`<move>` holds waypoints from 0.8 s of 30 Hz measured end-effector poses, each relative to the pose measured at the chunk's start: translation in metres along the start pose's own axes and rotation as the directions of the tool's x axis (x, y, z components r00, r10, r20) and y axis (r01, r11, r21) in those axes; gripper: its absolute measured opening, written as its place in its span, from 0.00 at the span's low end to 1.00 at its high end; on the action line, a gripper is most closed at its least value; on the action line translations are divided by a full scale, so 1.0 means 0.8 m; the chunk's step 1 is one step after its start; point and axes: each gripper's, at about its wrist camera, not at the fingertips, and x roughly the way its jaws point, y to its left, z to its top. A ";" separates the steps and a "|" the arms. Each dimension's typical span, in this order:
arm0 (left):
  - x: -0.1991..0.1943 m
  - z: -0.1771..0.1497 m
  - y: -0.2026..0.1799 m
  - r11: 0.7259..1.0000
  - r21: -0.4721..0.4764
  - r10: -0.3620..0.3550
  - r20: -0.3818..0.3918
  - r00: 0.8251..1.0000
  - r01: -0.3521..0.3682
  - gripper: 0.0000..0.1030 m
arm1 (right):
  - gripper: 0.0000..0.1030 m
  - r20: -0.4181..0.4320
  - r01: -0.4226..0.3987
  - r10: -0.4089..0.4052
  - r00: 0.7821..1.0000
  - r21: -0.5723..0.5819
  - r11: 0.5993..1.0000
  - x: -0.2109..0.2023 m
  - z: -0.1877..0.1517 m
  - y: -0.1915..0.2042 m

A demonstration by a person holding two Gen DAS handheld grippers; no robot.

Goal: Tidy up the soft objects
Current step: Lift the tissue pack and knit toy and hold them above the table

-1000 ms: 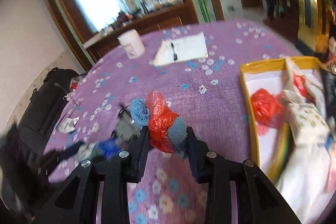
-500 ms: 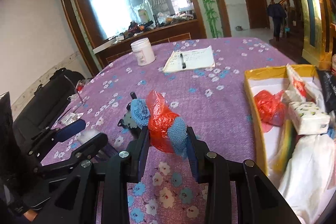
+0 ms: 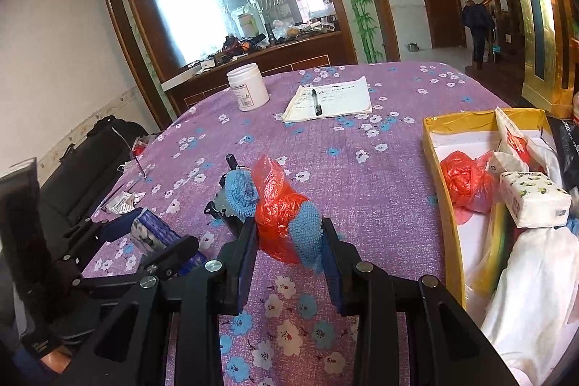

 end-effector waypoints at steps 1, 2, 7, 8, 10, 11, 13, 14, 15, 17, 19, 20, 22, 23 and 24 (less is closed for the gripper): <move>0.002 -0.001 0.002 1.000 -0.005 -0.002 -0.007 1.000 0.002 0.78 | 0.35 -0.001 -0.002 0.002 1.000 0.002 1.000 0.000 0.000 -0.001; 0.004 -0.001 0.003 1.000 -0.010 -0.003 -0.016 1.000 0.003 0.81 | 0.35 -0.001 -0.004 0.004 1.000 0.004 1.000 -0.001 0.000 -0.001; 0.021 -0.005 0.005 1.000 0.018 -0.009 -0.113 0.994 0.011 0.84 | 0.35 -0.012 -0.014 0.014 1.000 0.001 1.000 0.001 0.000 -0.002; 0.024 -0.006 0.006 1.000 0.017 -0.020 -0.144 0.989 0.023 0.84 | 0.35 -0.014 -0.014 0.014 1.000 0.004 1.000 0.001 0.000 -0.002; 0.029 -0.008 0.009 0.999 0.009 -0.037 -0.186 0.982 0.040 0.84 | 0.36 -0.015 -0.016 0.017 1.000 0.009 1.000 0.002 0.001 -0.004; 0.029 -0.007 0.010 0.999 0.008 -0.029 -0.181 0.983 0.031 0.84 | 0.36 -0.015 -0.017 0.017 1.000 0.012 1.000 0.002 0.001 -0.004; 0.026 -0.006 0.015 1.000 0.003 -0.024 -0.171 0.985 0.025 0.84 | 0.36 -0.013 -0.017 0.017 1.000 0.018 1.000 0.001 0.001 -0.006; 0.025 -0.006 0.017 0.999 0.003 -0.034 -0.175 0.984 0.035 0.84 | 0.36 -0.012 -0.017 0.018 1.000 0.020 1.000 0.001 0.001 -0.007; 0.023 -0.006 0.019 0.999 0.000 -0.051 -0.177 0.983 0.051 0.84 | 0.36 -0.011 -0.017 0.017 1.000 0.021 1.000 0.000 0.002 -0.007; 0.020 -0.005 0.021 0.998 -0.003 -0.063 -0.173 0.983 0.064 0.85 | 0.36 -0.013 -0.018 0.019 1.000 0.023 1.000 -0.001 0.002 -0.008; 0.023 -0.006 0.021 0.999 -0.010 -0.051 -0.180 0.982 0.050 0.86 | 0.36 -0.017 -0.020 0.021 1.000 0.022 1.000 -0.001 0.001 -0.007; 0.027 -0.005 0.022 0.999 -0.014 -0.050 -0.190 0.981 0.049 0.86 | 0.36 -0.017 -0.021 0.022 1.000 0.020 1.000 0.000 0.001 -0.006; 0.036 -0.007 0.021 0.999 -0.017 -0.045 -0.218 0.975 0.042 0.86 | 0.36 -0.017 -0.022 0.022 1.000 0.017 1.000 0.000 0.001 -0.005; 0.040 -0.009 0.021 0.999 -0.019 -0.040 -0.230 0.972 0.036 0.86 | 0.36 -0.017 -0.021 0.021 1.000 0.018 1.000 0.000 0.002 -0.005; 0.044 -0.010 0.021 0.999 -0.023 -0.036 -0.242 0.970 0.031 0.86 | 0.36 -0.017 -0.022 0.022 1.000 0.017 1.000 0.000 0.002 -0.005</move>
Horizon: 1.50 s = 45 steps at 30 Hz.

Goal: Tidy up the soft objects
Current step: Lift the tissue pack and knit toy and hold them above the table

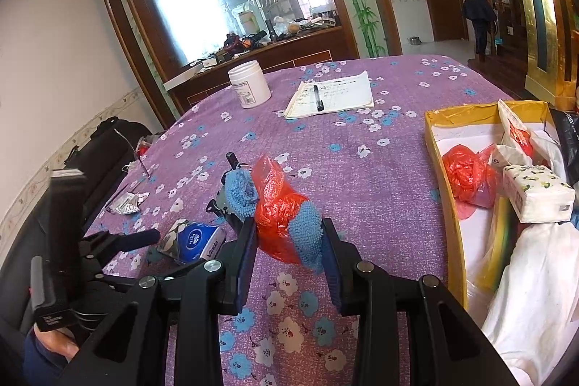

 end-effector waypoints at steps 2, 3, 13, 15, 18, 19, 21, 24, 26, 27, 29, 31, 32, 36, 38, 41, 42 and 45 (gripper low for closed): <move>0.007 0.001 0.001 1.000 -0.013 0.021 -0.012 1.000 -0.022 0.86 | 0.36 -0.003 0.000 0.000 1.000 0.001 1.000 0.000 -0.001 0.000; 0.011 0.002 0.002 0.999 -0.026 0.041 -0.011 0.999 -0.041 0.86 | 0.36 -0.004 0.000 0.000 1.000 0.001 1.000 0.001 -0.001 0.001; 0.016 0.004 0.010 0.997 -0.060 0.044 0.007 0.999 -0.044 0.71 | 0.36 0.001 -0.006 0.006 1.000 -0.006 1.000 0.001 -0.001 0.004; 0.009 0.005 0.011 0.997 -0.069 0.032 0.027 0.999 -0.030 0.71 | 0.36 0.000 -0.006 0.006 1.000 -0.008 1.000 0.001 -0.001 0.005; -0.003 0.006 0.009 0.998 -0.066 0.025 0.071 0.997 -0.020 0.71 | 0.36 0.000 -0.002 0.002 1.000 -0.017 1.000 0.001 -0.001 0.007; -0.007 0.006 0.007 0.998 -0.063 0.027 0.089 0.996 -0.021 0.71 | 0.36 0.001 -0.001 0.001 1.000 -0.019 1.000 0.001 -0.001 0.008; -0.016 0.006 0.004 0.998 -0.056 0.022 0.123 0.992 -0.015 0.71 | 0.36 0.003 0.001 -0.001 1.000 -0.021 1.000 0.000 -0.001 0.008; -0.029 0.007 -0.001 0.999 -0.042 0.006 0.173 0.985 0.001 0.71 | 0.36 0.003 0.003 -0.003 1.000 -0.020 1.000 0.001 -0.001 0.008; -0.037 0.007 -0.005 0.999 -0.031 0.016 0.207 0.978 -0.010 0.71 | 0.36 0.006 0.006 -0.006 1.000 -0.022 1.000 0.000 -0.001 0.008; -0.040 0.007 -0.008 1.000 -0.021 0.019 0.223 0.975 -0.015 0.71 | 0.36 0.010 0.008 -0.008 1.000 -0.022 1.000 -0.001 -0.001 0.008; -0.047 0.005 -0.013 1.000 -0.006 0.014 0.249 0.968 -0.013 0.71 | 0.36 0.023 0.018 -0.018 1.000 -0.021 1.000 -0.004 0.000 0.006; -0.054 0.005 -0.018 1.000 0.011 0.004 0.273 0.962 -0.007 0.71 | 0.36 0.036 0.028 -0.028 0.999 -0.009 1.000 -0.008 0.001 0.002; -0.056 0.004 -0.019 1.000 0.018 -0.003 0.278 0.960 -0.002 0.71 | 0.36 0.041 0.031 -0.031 0.999 -0.002 1.000 -0.011 0.002 0.001; -0.063 0.003 -0.024 1.000 0.025 -0.021 0.292 0.956 0.015 0.71 | 0.36 0.058 0.030 -0.031 0.998 0.015 0.999 -0.025 0.004 0.000; -0.068 0.004 -0.028 0.999 0.024 -0.033 0.292 0.956 0.027 0.71 | 0.36 0.061 0.026 -0.027 0.998 0.016 1.000 -0.033 0.003 0.001; -0.076 0.004 -0.036 0.999 0.039 -0.045 0.295 0.954 0.035 0.71 | 0.36 0.064 0.025 -0.027 0.998 0.021 0.999 -0.046 -0.001 -0.001; -0.080 0.004 -0.040 0.998 0.048 -0.048 0.299 0.953 0.036 0.71 | 0.36 0.064 0.028 -0.029 0.998 0.022 0.999 -0.049 -0.002 -0.003; -0.089 0.005 -0.054 0.997 0.071 -0.056 0.300 0.952 0.036 0.71 | 0.36 0.078 0.036 -0.039 0.996 0.039 0.999 -0.063 -0.003 -0.013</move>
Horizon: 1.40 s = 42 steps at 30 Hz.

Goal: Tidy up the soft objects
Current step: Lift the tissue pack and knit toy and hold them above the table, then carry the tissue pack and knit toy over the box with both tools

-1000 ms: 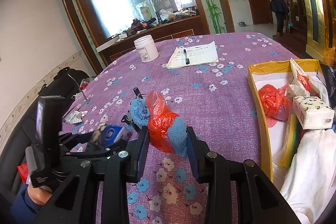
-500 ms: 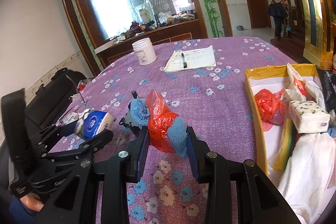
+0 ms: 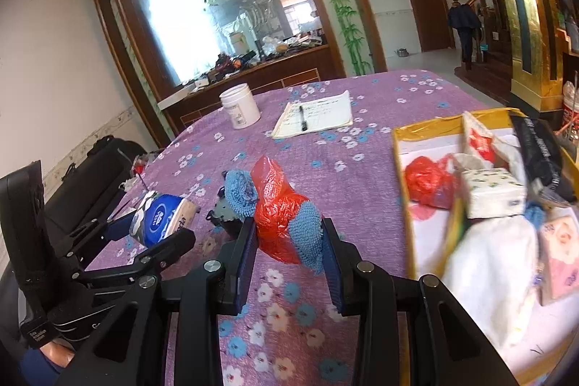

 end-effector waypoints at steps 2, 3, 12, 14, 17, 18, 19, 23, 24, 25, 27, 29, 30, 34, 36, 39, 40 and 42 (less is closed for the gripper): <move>-0.003 0.005 -0.011 1.000 0.006 -0.016 -0.005 1.000 0.016 0.71 | 0.36 0.010 0.008 -0.008 1.000 0.015 1.000 -0.010 0.002 -0.011; -0.005 0.008 -0.018 1.000 0.013 -0.019 -0.005 1.000 0.019 0.71 | 0.36 0.018 0.012 -0.013 1.000 0.028 1.000 -0.016 0.002 -0.018; -0.012 0.034 -0.107 0.993 0.087 -0.082 0.017 0.996 0.080 0.71 | 0.36 0.070 0.058 -0.066 0.995 0.116 0.992 -0.059 -0.001 -0.080; -0.008 0.035 -0.130 0.990 0.099 -0.103 0.012 0.995 0.101 0.71 | 0.36 0.082 0.072 -0.084 0.993 0.138 0.988 -0.069 -0.002 -0.097; -0.005 0.037 -0.162 0.985 0.112 -0.133 0.012 0.991 0.131 0.71 | 0.36 0.101 0.093 -0.112 0.989 0.175 0.980 -0.085 -0.003 -0.122; -0.004 0.038 -0.173 0.983 0.113 -0.145 0.012 0.989 0.143 0.71 | 0.36 0.105 0.100 -0.122 0.987 0.187 0.977 -0.090 -0.004 -0.130; -0.002 0.039 -0.183 0.982 0.115 -0.154 0.009 0.988 0.152 0.71 | 0.36 0.110 0.109 -0.133 0.985 0.202 0.973 -0.096 -0.005 -0.139; 0.009 0.041 -0.215 0.976 0.122 -0.181 -0.013 0.983 0.181 0.71 | 0.36 0.122 0.138 -0.171 0.978 0.237 0.962 -0.114 -0.008 -0.164; 0.011 0.040 -0.223 0.975 0.125 -0.185 -0.017 0.983 0.186 0.71 | 0.36 0.125 0.142 -0.177 0.976 0.245 0.959 -0.117 -0.009 -0.169; 0.014 0.040 -0.230 0.973 0.128 -0.192 -0.023 0.981 0.193 0.71 | 0.36 0.126 0.148 -0.184 0.975 0.253 0.956 -0.120 -0.010 -0.175; 0.019 0.038 -0.240 0.971 0.131 -0.197 -0.032 0.980 0.200 0.71 | 0.36 0.127 0.163 -0.202 0.971 0.262 0.951 -0.124 -0.013 -0.182; 0.023 0.037 -0.248 0.970 0.133 -0.202 -0.041 0.979 0.206 0.71 | 0.36 0.127 0.176 -0.217 0.968 0.273 0.946 -0.127 -0.015 -0.189; 0.025 0.035 -0.251 0.969 0.133 -0.204 -0.044 0.978 0.208 0.71 | 0.36 0.127 0.181 -0.223 0.966 0.279 0.943 -0.127 -0.016 -0.192; 0.034 0.031 -0.263 0.968 0.137 -0.206 -0.055 0.977 0.212 0.71 | 0.36 0.120 0.212 -0.256 0.959 0.296 0.931 -0.128 -0.019 -0.202; 0.037 0.028 -0.268 0.967 0.148 -0.202 -0.056 0.978 0.208 0.71 | 0.36 0.111 0.228 -0.272 0.956 0.304 0.925 -0.126 -0.021 -0.207; 0.043 0.023 -0.275 0.964 0.164 -0.201 -0.061 0.978 0.209 0.71 | 0.36 0.093 0.246 -0.288 0.953 0.314 0.917 -0.120 -0.024 -0.215; 0.045 0.021 -0.277 0.963 0.171 -0.202 -0.063 0.977 0.210 0.71 | 0.36 0.086 0.251 -0.292 0.953 0.317 0.914 -0.118 -0.025 -0.217; 0.049 0.017 -0.280 0.961 0.183 -0.200 -0.066 0.978 0.209 0.71 | 0.36 0.074 0.261 -0.300 0.951 0.322 0.910 -0.113 -0.026 -0.221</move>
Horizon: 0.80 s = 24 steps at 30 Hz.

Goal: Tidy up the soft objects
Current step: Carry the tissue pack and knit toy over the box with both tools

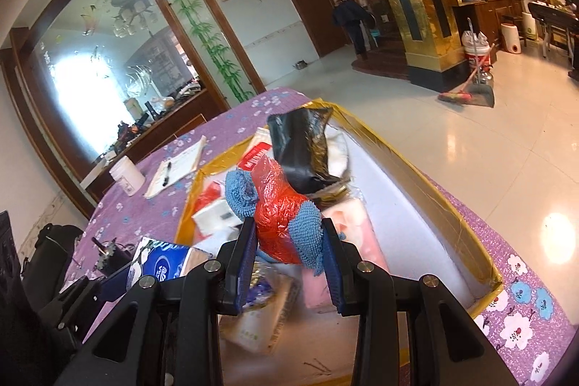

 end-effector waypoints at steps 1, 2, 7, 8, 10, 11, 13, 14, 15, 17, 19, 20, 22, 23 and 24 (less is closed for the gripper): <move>0.002 -0.002 -0.002 1.000 0.009 0.002 -0.001 1.000 -0.002 0.71 | 0.36 -0.010 0.001 -0.001 1.000 0.006 1.000 0.003 0.000 -0.002; 0.003 -0.003 -0.003 1.000 0.013 0.003 -0.001 1.000 -0.003 0.71 | 0.36 -0.015 -0.003 0.003 1.000 0.012 1.000 0.004 0.001 -0.004; 0.007 -0.006 -0.003 1.000 0.027 -0.002 0.002 1.000 0.002 0.71 | 0.36 -0.036 0.007 -0.007 0.999 0.023 1.000 0.011 0.003 -0.006; 0.007 -0.007 -0.005 1.000 0.029 -0.001 0.003 1.000 0.001 0.71 | 0.36 -0.040 0.010 -0.009 0.999 0.021 1.000 0.012 0.003 -0.005; 0.009 -0.008 -0.006 0.999 0.035 -0.001 0.003 1.000 0.000 0.71 | 0.36 -0.051 0.013 -0.013 0.999 0.016 1.000 0.015 0.004 -0.005; 0.008 -0.009 -0.008 0.999 0.038 0.000 0.004 1.000 0.000 0.71 | 0.36 -0.053 0.017 -0.016 0.998 0.014 1.000 0.016 0.003 -0.004; 0.008 -0.011 -0.009 0.999 0.045 0.001 0.006 1.000 -0.001 0.71 | 0.36 -0.057 0.022 -0.021 0.998 0.011 1.000 0.017 0.002 -0.003; 0.008 -0.011 -0.010 0.999 0.048 0.001 0.006 1.000 -0.001 0.71 | 0.36 -0.059 0.025 -0.024 0.998 0.009 1.000 0.018 0.002 -0.003; 0.008 -0.012 -0.011 0.999 0.051 0.002 0.006 1.000 -0.002 0.71 | 0.36 -0.061 0.027 -0.026 0.998 0.008 1.000 0.019 0.003 -0.002; 0.008 -0.013 -0.013 0.998 0.057 0.006 0.007 1.000 -0.006 0.71 | 0.36 -0.065 0.030 -0.030 0.997 0.006 1.000 0.020 0.004 0.000; 0.007 -0.015 -0.015 0.998 0.062 0.008 0.007 1.000 -0.008 0.71 | 0.36 -0.067 0.033 -0.033 0.997 0.004 0.999 0.020 0.003 0.000; 0.008 -0.015 -0.016 0.998 0.064 0.008 0.005 1.000 -0.008 0.71 | 0.36 -0.067 0.033 -0.033 0.997 0.004 0.999 0.020 0.003 0.000; 0.008 -0.015 -0.017 0.998 0.067 0.011 0.004 1.000 -0.011 0.71 | 0.36 -0.067 0.034 -0.033 0.997 0.004 0.999 0.021 0.003 0.000; 0.008 -0.015 -0.017 0.998 0.067 0.010 0.004 1.000 -0.010 0.71 | 0.36 -0.067 0.033 -0.033 0.997 0.004 0.999 0.020 0.003 0.000; 0.008 -0.015 -0.017 0.998 0.067 0.011 0.005 1.000 -0.011 0.71 | 0.36 -0.067 0.033 -0.033 0.997 0.004 0.999 0.021 0.003 0.000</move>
